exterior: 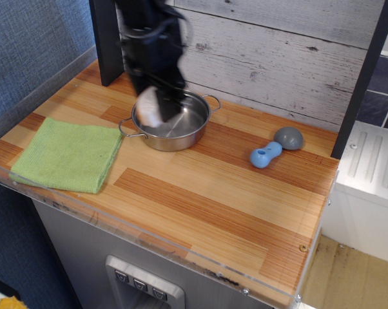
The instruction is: Place the soap in the middle of the table.
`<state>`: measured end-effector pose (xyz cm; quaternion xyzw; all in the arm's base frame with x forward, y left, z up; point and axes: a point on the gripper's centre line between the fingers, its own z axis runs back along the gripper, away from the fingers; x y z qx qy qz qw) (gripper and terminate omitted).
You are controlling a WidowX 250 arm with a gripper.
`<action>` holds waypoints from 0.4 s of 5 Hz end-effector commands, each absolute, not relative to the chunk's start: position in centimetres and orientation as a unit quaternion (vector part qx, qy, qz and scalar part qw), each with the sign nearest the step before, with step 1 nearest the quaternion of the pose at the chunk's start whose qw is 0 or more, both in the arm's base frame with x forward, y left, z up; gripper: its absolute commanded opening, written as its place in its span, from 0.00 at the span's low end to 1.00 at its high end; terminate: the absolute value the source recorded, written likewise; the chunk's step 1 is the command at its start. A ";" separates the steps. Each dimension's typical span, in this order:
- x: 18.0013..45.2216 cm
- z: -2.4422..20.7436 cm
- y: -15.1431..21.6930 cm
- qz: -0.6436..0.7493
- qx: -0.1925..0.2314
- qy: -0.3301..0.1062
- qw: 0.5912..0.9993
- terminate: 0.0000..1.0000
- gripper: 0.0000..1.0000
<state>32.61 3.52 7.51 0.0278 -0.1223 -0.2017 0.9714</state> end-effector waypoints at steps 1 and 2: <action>31.6 5.9 0.3 -0.263 0.042 -0.115 0.957 0.00 0.00; 30.6 4.2 -0.6 -0.286 0.041 -0.095 0.952 0.00 0.00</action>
